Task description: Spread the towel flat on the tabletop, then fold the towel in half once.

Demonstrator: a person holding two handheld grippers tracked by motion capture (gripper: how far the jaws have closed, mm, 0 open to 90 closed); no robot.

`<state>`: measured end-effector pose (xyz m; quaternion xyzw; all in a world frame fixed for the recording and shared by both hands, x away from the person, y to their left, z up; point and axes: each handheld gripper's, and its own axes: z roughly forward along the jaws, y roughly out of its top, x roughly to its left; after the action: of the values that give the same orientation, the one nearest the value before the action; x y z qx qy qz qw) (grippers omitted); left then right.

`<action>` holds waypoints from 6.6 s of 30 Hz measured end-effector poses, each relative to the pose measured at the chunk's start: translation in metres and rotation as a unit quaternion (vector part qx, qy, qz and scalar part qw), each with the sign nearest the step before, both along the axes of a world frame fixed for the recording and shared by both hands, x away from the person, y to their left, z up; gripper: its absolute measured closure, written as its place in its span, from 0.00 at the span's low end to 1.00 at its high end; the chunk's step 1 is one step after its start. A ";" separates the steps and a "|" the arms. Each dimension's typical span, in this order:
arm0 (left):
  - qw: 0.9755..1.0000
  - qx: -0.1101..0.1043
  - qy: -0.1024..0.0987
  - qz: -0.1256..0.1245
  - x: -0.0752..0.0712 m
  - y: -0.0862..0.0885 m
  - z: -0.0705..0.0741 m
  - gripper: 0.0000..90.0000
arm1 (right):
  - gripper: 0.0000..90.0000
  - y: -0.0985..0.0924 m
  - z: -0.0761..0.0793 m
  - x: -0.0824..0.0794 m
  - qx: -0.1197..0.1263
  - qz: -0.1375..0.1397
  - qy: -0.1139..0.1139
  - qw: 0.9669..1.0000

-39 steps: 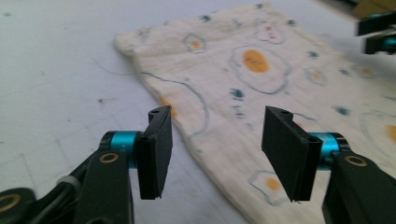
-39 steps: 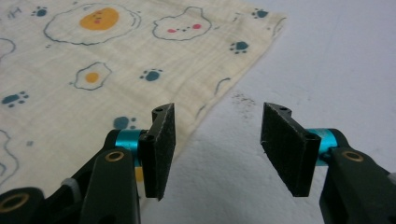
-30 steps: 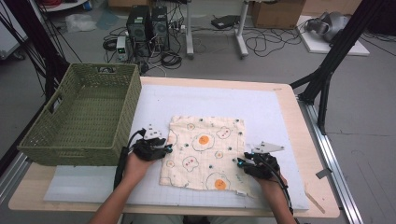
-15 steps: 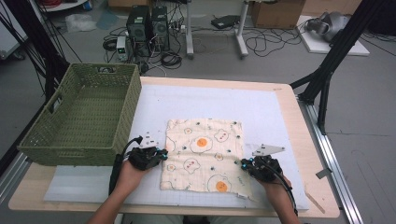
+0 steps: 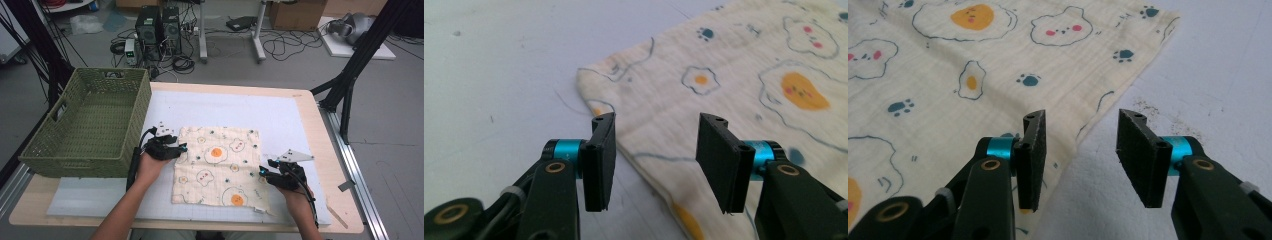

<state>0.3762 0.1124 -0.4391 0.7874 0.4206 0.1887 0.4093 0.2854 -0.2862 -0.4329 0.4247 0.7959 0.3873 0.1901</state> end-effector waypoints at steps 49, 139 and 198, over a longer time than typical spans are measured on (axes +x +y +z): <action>0.997 -0.009 -0.048 0.066 0.040 -0.011 -0.005 0.91 | 0.95 0.027 -0.011 0.112 -0.032 -0.097 -0.014 0.995; 0.983 -0.138 -0.099 -0.075 -0.054 0.021 0.011 0.20 | 0.13 -0.012 0.013 -0.004 0.041 -0.039 -0.067 0.996; 0.999 0.031 0.008 0.004 0.069 -0.014 -0.009 0.56 | 0.13 -0.030 0.004 0.002 0.037 -0.052 -0.040 0.997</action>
<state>0.4449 0.0980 -0.4478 0.7995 0.4211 0.1969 0.3804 0.2873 -0.3166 -0.4294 0.4566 0.7493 0.4231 0.2259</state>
